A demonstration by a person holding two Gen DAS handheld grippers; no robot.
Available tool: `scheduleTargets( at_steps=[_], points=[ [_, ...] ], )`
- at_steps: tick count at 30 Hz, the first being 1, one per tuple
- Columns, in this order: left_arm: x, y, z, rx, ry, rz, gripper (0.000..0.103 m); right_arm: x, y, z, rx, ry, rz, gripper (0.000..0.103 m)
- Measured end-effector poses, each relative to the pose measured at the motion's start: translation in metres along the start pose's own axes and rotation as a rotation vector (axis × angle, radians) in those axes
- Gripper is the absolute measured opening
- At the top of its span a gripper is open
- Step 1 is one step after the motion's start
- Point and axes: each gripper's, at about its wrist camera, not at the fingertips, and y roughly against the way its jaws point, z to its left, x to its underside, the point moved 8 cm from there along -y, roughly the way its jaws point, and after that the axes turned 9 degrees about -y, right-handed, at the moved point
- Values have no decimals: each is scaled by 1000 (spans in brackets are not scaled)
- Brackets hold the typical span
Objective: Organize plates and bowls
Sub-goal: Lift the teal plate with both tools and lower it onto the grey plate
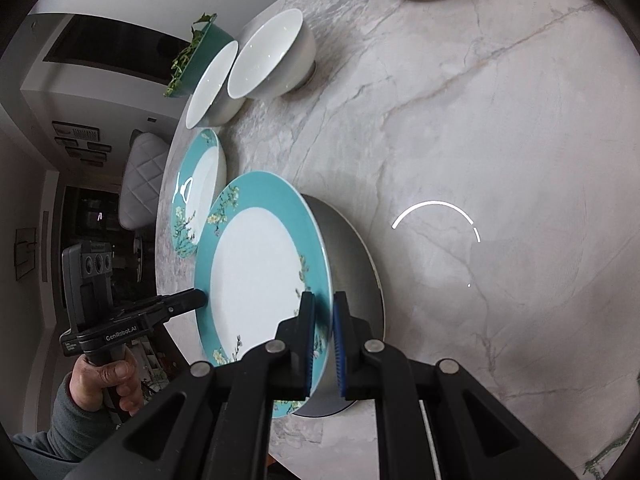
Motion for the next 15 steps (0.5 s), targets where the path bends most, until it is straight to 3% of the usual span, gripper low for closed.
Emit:
scheduleTargets(
  at_steps=[15],
  points=[
    [17,-24,5,-23,-7,35,13,16,-17,-9,61,13,11,12]
  ],
)
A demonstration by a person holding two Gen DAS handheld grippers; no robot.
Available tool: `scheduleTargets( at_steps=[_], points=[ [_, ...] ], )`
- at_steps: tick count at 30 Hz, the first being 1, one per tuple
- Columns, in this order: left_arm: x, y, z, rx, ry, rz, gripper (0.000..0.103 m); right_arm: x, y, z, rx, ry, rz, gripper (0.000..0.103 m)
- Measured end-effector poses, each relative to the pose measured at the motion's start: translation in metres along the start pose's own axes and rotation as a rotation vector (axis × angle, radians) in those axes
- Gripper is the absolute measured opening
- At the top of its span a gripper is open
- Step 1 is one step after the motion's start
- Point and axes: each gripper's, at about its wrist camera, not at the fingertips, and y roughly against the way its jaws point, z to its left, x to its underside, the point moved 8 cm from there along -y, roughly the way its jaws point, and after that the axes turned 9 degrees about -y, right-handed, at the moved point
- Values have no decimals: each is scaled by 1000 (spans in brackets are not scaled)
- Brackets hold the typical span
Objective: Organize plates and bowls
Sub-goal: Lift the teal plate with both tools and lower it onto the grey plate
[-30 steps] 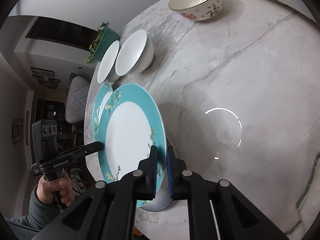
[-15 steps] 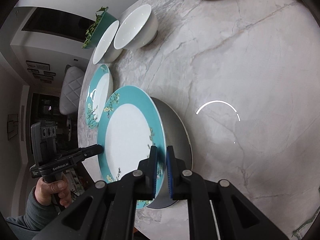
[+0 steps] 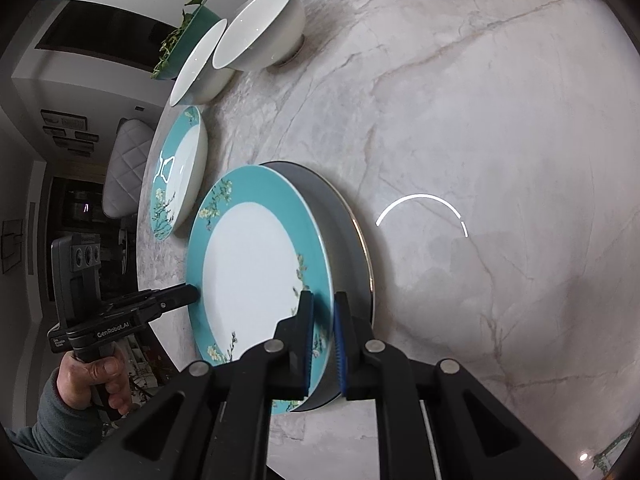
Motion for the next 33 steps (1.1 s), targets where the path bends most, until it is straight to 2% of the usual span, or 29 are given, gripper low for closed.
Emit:
scheduleTargets(
  at_steps=[8,14,23,33],
  points=[
    [-5,-5,-8,-20,-20,0,13,1,1,-5,36,14,-15,13],
    [-9,-8,-12,-52,-39,1,13,2,3,0,100,68,-43,14],
    [-8,-9,-14,-94,-57,3,14,5,3,10,244,162,-67,18],
    [-8,-10,-20,-166,-96,-3,17,7,-5,21,448,296,-98,22]
  ],
)
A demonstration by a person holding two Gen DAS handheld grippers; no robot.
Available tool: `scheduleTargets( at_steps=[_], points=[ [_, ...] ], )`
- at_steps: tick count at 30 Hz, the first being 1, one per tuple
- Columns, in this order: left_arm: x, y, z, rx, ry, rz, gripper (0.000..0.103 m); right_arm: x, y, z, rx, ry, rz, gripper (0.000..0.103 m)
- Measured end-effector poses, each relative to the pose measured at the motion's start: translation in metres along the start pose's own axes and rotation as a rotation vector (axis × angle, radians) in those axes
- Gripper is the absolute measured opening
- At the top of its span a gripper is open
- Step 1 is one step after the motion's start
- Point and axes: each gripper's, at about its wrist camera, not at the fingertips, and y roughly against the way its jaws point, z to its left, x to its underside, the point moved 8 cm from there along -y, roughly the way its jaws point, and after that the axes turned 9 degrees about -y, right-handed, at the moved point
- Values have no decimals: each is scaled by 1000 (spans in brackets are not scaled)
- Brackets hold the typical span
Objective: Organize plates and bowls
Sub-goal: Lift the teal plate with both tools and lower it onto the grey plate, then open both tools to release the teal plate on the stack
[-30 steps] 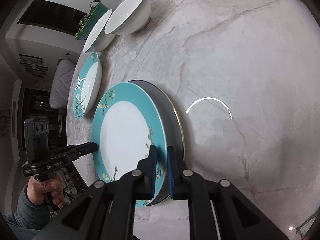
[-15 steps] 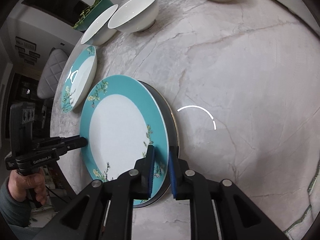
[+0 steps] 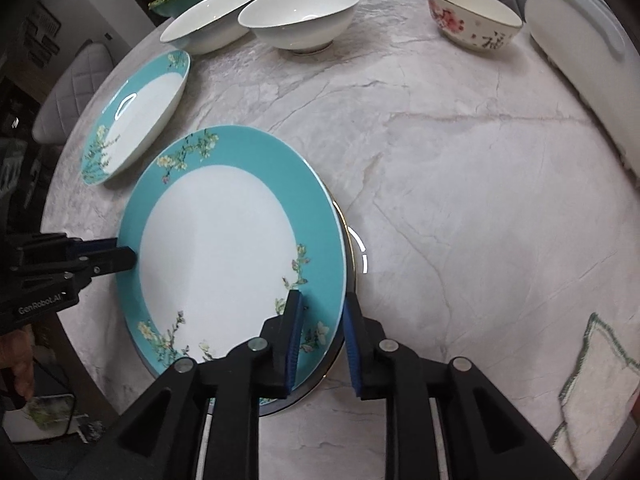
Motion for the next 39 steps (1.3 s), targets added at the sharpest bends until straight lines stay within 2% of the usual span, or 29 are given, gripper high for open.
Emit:
scheduleTargets(
  at_steps=[3,5,19,20,22,23,24,26,28,30,32,33,35,37,39],
  points=[
    [0,-1,-3,-17,-14,1,19,2,-1,4,75,67,-11,20],
    [1,-1,-5,-24,-21,-2,20,2,-1,6,90,74,-14,20],
    [7,3,-1,-22,-12,-41,21,3,3,1,79,18,-38,20],
    [7,3,-1,-17,-11,-42,23,4,4,0,80,12,-40,21],
    [8,4,0,-18,-13,-44,39,4,7,-3,83,-7,-52,22],
    [10,5,1,-21,-10,-47,65,3,10,-5,91,-19,-67,28],
    [11,6,3,-16,-6,-56,76,2,12,-6,97,-27,-78,32],
    [13,8,5,-5,-2,-61,76,-1,22,-11,109,-51,-115,42],
    [16,11,8,4,8,-69,76,-5,36,-15,97,-81,-158,45],
    [18,20,11,21,16,-90,76,-12,58,-14,42,-111,-221,56],
    [22,34,15,55,42,-131,78,-22,82,-6,-50,-120,-298,91],
    [23,43,18,76,58,-158,86,-27,100,2,-142,-117,-353,99],
    [25,61,29,111,96,-225,91,-37,116,17,-301,-98,-388,103],
    [27,72,39,135,143,-262,93,-47,120,28,-441,-98,-344,103],
    [29,81,61,144,226,-272,102,-58,118,33,-540,-113,-323,103]
  ],
)
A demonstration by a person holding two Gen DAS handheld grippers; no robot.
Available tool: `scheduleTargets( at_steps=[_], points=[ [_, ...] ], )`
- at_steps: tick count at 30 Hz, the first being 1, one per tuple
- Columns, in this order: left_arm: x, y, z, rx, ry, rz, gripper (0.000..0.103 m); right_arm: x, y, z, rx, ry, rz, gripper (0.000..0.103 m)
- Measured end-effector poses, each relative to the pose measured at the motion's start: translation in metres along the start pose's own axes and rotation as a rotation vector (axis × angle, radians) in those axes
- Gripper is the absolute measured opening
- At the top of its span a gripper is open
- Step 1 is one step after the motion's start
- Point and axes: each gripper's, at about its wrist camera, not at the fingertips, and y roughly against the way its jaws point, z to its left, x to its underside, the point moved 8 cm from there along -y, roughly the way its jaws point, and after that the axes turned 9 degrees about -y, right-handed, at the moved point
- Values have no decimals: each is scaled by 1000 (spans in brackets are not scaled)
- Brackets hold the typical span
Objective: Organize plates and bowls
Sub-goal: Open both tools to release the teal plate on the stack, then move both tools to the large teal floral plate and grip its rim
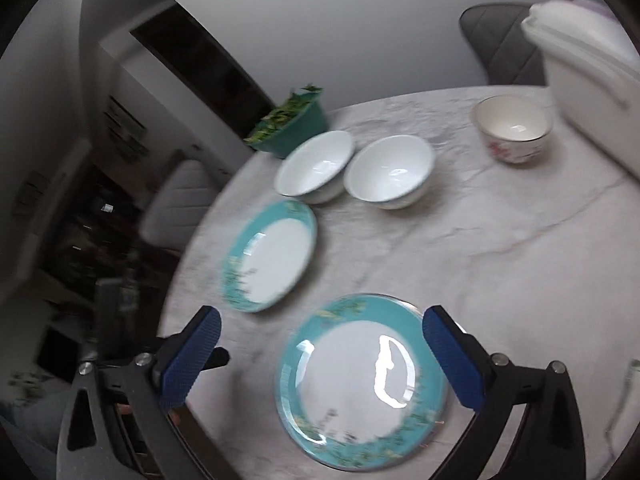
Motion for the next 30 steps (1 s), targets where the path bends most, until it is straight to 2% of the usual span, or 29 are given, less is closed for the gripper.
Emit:
scheduleTargets(
  at_steps=[2,4,7,10,12,18,21,25,26,28,30],
  points=[
    [-6,14,20,-1,72,-34,103,-12,-8,2,-97,-61,6,103],
    [-14,28,41,-35,92,-65,103,-24,-18,6,-194,-130,13,103],
    [-34,50,75,-104,93,-111,103,-33,-36,18,-228,-162,55,103],
    [-54,57,111,-134,101,-131,103,-38,-53,33,-206,-118,54,103],
    [-70,53,130,-120,101,-126,103,-38,-67,37,-187,-121,58,103],
    [-101,11,161,-91,19,-30,103,-42,-120,33,-127,-196,78,103],
    [-111,-15,161,-37,-23,39,103,-38,-153,29,-84,-232,127,102],
    [-118,-38,162,-44,-106,120,103,-34,-183,23,-53,-255,182,86],
    [-120,-43,167,-52,-108,146,103,-33,-189,20,-31,-260,197,78],
    [-124,-50,174,-51,-113,168,103,-31,-197,15,-11,-259,218,69],
    [-130,-57,184,-68,-103,183,101,-31,-204,9,6,-274,234,65]
  ],
)
